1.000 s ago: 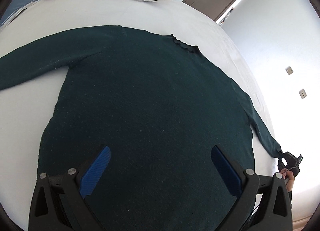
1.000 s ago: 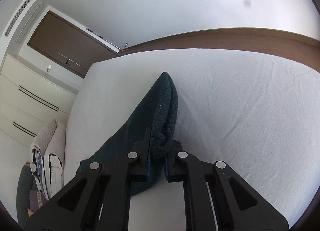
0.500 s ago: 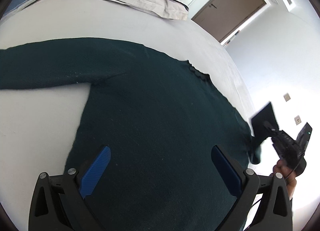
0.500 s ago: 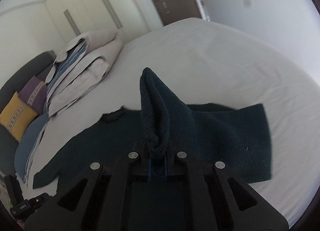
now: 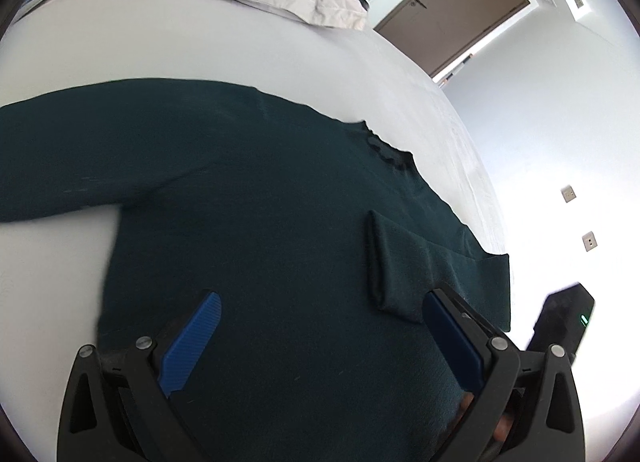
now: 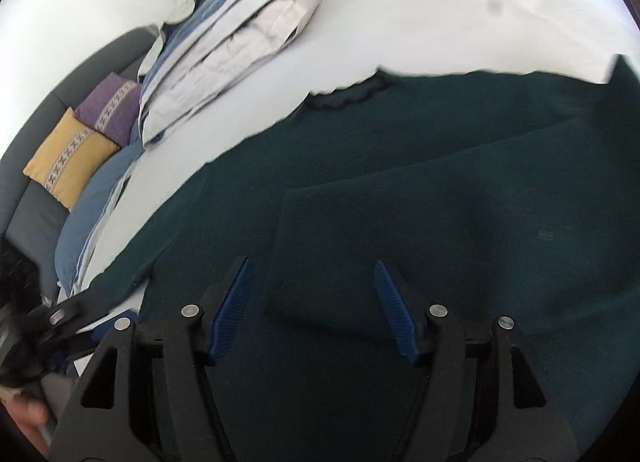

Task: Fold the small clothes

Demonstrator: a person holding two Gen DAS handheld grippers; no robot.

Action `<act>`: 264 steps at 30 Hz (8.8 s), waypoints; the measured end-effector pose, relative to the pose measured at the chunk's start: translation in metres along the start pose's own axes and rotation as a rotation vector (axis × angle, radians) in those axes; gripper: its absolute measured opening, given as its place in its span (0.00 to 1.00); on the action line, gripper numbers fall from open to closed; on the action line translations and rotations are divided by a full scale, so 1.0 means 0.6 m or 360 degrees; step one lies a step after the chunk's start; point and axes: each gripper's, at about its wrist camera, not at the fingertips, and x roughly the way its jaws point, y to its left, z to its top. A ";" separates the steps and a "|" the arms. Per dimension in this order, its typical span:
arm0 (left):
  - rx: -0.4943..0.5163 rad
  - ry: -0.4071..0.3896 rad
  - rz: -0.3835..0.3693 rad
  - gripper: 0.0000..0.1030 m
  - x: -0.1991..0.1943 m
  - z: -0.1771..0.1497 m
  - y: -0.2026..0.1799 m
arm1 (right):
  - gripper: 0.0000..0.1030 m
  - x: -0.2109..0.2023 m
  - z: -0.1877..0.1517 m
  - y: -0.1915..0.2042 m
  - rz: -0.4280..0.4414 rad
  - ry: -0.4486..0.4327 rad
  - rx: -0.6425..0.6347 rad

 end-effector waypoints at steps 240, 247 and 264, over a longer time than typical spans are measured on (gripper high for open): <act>0.0582 -0.0178 0.0796 0.31 0.052 0.133 0.110 | 0.05 0.052 0.124 -0.106 -0.0303 0.0210 0.0048; 0.0469 -0.0197 0.0741 0.30 -0.016 0.130 0.124 | 0.14 0.025 0.118 -0.127 -0.0203 0.0150 0.0191; 0.0582 -0.0159 0.0776 0.50 -0.018 0.076 0.125 | 0.21 -0.028 0.066 -0.103 -0.0301 0.0097 0.0152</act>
